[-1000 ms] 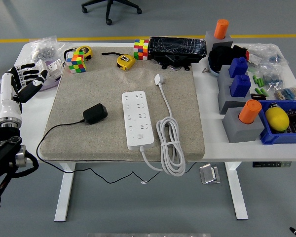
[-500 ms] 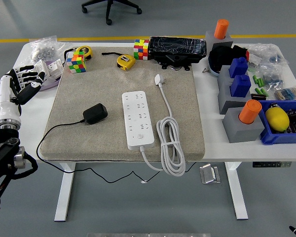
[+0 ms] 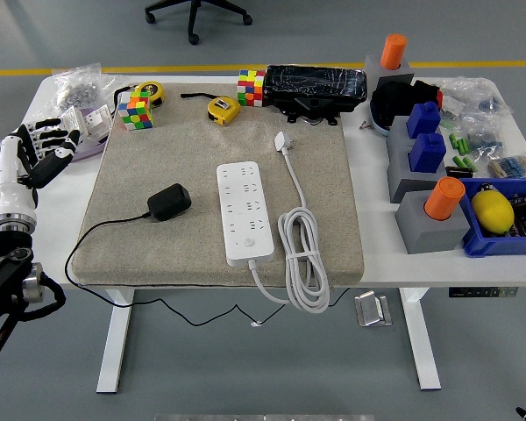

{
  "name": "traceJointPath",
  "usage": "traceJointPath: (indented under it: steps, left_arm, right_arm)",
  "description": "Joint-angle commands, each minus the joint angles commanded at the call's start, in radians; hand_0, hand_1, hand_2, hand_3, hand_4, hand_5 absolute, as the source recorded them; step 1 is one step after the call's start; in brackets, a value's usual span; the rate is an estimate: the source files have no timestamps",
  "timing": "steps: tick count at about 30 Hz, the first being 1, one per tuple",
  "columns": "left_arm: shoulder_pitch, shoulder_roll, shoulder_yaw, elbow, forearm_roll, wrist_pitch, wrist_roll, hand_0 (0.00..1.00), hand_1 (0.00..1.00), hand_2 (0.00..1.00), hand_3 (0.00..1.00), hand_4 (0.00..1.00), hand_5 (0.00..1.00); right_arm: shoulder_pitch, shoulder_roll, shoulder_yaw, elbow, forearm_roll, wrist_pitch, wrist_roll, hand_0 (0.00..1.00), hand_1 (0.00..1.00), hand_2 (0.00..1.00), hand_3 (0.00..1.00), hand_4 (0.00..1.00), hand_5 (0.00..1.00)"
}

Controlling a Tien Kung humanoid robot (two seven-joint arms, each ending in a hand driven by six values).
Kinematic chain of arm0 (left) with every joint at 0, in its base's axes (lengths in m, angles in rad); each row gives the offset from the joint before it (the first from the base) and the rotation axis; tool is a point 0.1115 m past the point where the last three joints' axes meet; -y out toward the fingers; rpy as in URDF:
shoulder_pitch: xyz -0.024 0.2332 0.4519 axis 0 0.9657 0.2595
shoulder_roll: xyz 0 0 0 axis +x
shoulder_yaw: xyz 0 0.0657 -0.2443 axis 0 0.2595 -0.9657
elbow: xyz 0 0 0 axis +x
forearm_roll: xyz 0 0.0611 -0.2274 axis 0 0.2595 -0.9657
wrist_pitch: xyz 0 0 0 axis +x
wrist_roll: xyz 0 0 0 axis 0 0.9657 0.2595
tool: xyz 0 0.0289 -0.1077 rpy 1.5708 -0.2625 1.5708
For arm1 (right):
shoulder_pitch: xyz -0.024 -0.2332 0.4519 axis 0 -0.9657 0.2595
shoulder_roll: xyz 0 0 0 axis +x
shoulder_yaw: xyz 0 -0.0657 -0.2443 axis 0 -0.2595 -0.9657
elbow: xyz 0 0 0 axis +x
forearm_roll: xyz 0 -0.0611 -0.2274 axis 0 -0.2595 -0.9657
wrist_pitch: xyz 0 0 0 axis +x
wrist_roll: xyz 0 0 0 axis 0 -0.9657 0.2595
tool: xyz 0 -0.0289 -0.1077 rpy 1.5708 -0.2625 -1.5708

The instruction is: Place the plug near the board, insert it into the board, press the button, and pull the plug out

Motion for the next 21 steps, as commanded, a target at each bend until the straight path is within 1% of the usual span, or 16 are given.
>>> traceJointPath:
  steps: [10,17,21]
  left_arm:
    - [0.017,-0.002,-0.008,-0.015,0.006,-0.012,0.016,0.507,0.557,0.567,0.605,0.79,0.28]
    - [0.028,0.001,-0.006,-0.025,0.011,-0.018,0.025,0.507,0.552,0.566,0.602,0.789,0.282]
    - [0.028,0.007,0.0,-0.034,0.016,-0.022,0.029,0.502,0.549,0.565,0.602,0.79,0.285]
  right_arm:
    - [-0.01,0.013,0.03,-0.001,-0.009,0.0,-0.001,0.599,0.658,0.632,0.563,0.972,0.586]
    - [-0.021,0.025,0.052,-0.006,-0.012,-0.002,-0.001,0.6,0.659,0.632,0.564,0.972,0.587]
    - [-0.023,0.034,0.063,-0.004,-0.016,-0.001,-0.001,0.6,0.66,0.632,0.565,0.972,0.588]
